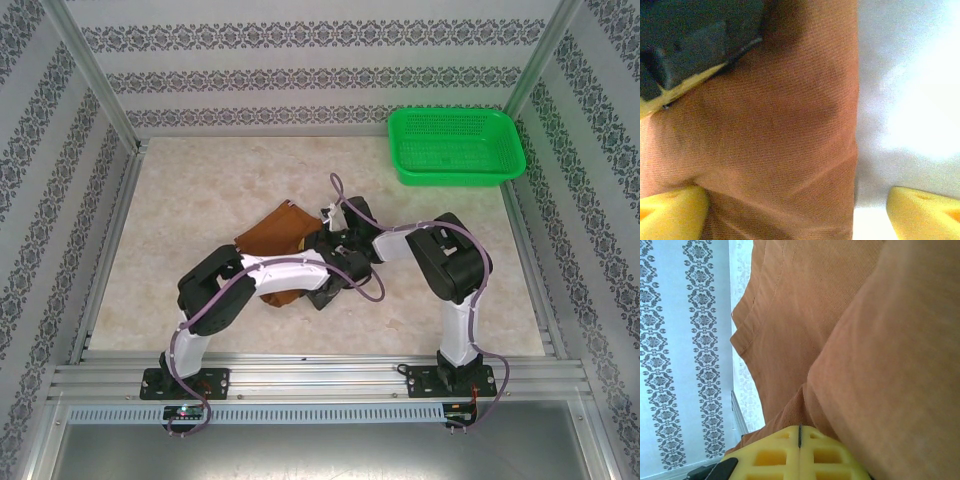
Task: Roll up the long pants
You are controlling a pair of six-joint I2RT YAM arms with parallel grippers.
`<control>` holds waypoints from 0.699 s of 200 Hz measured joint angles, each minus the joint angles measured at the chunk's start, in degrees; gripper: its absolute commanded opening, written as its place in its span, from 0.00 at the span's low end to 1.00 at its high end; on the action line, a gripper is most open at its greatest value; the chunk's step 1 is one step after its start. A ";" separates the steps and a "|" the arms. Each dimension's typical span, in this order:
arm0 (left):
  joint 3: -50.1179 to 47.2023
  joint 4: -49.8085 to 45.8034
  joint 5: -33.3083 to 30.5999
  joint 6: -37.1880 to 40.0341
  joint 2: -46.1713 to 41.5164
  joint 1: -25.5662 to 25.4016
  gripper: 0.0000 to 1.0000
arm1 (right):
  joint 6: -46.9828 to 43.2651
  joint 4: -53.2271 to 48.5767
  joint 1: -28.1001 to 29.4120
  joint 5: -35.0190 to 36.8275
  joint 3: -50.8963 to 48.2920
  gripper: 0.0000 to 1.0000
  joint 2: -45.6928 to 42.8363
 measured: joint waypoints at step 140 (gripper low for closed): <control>-0.48 21.03 51.08 10.23 -13.00 10.47 0.00 | 0.55 -16.02 -8.83 2.80 2.49 0.41 -15.37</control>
